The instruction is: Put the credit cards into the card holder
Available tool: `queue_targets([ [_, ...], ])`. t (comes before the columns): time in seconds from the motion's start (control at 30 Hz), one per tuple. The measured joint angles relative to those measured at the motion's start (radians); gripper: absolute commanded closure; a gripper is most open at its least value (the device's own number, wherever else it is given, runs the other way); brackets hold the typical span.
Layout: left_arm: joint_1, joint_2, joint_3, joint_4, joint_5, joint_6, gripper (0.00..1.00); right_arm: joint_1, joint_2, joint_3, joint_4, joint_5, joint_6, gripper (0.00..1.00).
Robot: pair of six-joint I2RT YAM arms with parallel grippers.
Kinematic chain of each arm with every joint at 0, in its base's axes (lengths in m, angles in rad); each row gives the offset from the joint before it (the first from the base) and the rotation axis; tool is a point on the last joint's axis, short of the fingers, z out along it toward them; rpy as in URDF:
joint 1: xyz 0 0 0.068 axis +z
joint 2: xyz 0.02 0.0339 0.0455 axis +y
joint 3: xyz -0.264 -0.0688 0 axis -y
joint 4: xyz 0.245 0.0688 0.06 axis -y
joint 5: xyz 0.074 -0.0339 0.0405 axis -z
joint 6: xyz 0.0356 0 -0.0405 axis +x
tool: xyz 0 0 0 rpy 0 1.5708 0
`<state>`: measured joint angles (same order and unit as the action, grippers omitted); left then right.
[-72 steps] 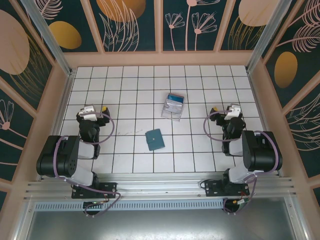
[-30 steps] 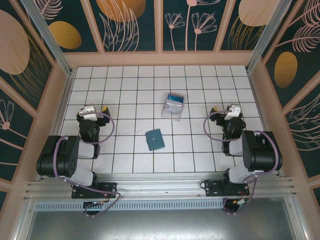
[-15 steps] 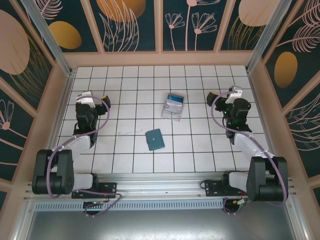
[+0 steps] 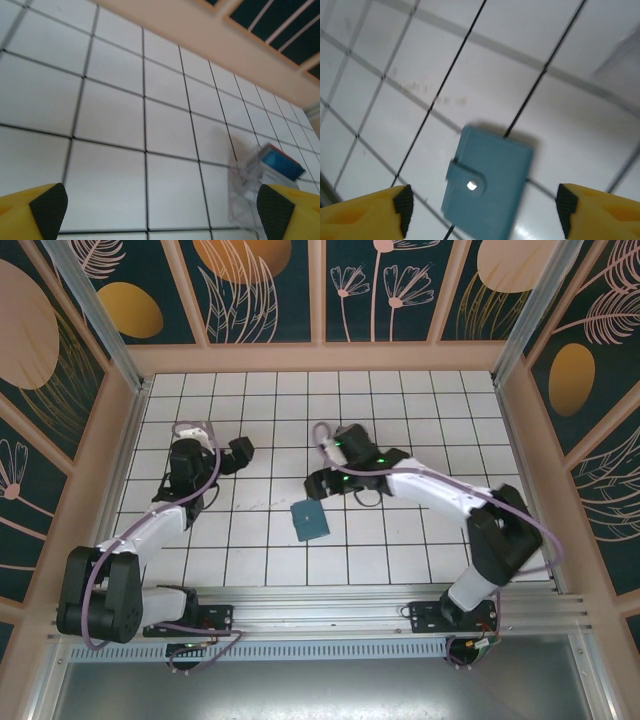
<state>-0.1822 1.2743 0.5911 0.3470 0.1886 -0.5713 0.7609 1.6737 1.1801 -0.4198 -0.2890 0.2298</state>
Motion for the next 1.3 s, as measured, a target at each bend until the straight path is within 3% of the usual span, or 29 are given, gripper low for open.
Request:
queue_targets([
  [0.27,-0.014,-0.019,-0.023,-0.045,0.010,-0.036,0.01,0.112,0.244,0.230,-0.302,0.081,0.016,0.36],
  [0.53,-0.014,-0.008,-0.024,-0.045,0.032,-0.035,0.01,0.144,0.354,0.368,-0.404,0.138,0.034,0.39],
  [0.87,-0.014,0.001,-0.026,-0.043,0.047,-0.028,0.01,0.180,0.431,0.411,-0.441,0.206,0.047,0.46],
  [1.0,-0.014,0.001,-0.035,-0.036,0.047,-0.024,0.01,0.206,0.434,0.411,-0.449,0.235,0.061,0.55],
  [1.3,-0.014,0.001,-0.043,-0.027,0.047,-0.024,0.01,0.224,0.418,0.384,-0.421,0.247,0.117,0.87],
])
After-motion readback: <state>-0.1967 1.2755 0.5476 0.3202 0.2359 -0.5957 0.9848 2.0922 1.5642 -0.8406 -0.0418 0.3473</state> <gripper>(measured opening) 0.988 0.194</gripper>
